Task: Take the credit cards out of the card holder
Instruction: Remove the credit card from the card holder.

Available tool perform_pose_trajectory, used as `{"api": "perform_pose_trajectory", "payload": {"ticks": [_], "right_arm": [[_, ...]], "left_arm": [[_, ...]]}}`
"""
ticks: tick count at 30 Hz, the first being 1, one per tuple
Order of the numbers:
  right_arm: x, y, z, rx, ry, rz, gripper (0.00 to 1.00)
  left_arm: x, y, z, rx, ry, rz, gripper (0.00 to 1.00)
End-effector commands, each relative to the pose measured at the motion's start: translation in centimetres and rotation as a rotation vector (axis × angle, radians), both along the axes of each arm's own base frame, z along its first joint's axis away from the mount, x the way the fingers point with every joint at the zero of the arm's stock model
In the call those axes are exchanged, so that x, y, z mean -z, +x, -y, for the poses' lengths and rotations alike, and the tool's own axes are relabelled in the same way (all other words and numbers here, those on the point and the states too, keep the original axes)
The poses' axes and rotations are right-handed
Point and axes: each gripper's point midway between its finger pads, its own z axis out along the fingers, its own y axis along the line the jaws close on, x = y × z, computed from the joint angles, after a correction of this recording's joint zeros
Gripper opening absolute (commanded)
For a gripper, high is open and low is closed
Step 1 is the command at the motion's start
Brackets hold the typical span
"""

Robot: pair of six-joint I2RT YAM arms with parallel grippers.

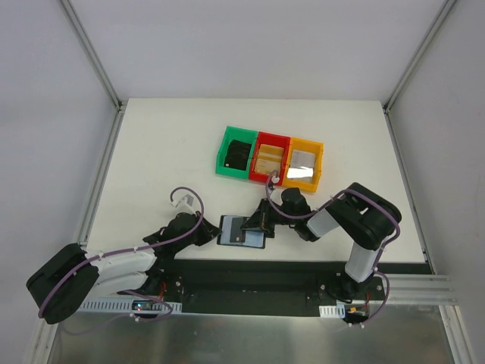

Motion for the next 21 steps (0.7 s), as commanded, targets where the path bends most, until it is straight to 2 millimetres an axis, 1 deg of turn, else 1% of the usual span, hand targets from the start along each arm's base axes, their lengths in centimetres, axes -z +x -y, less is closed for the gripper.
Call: {"api": "perform_pose_trajectory", "payload": {"ticks": [1,4,9,17,21], "right_arm": [[-2.5,0.4,-0.3,-0.02,0.074,0.085,0.09],[-2.5,0.4,-0.2,-0.019,0.074,0.087,0.08],[-2.5,0.3,0.1,-0.018,0.073,0.091,0.01],[-2.6,0.2,0.6,-0.02,0.071,0.093,0.01],[-2.6,0.2,0.9,-0.022,0.059,0.101,0.01]], "left_arm": [[4.3,-2.4,-3.5,-0.024,0.153,-0.106,0.0],[4.3,-2.3,-3.5,-0.03,0.153,-0.104,0.0],[4.3,-2.4,-3.5,-0.029,0.152,-0.103,0.0],[3.9,-2.3,-3.3,-0.023,0.139,-0.09,0.0],[3.0,-1.9,-2.9,-0.013,0.115,-0.049,0.0]]}}
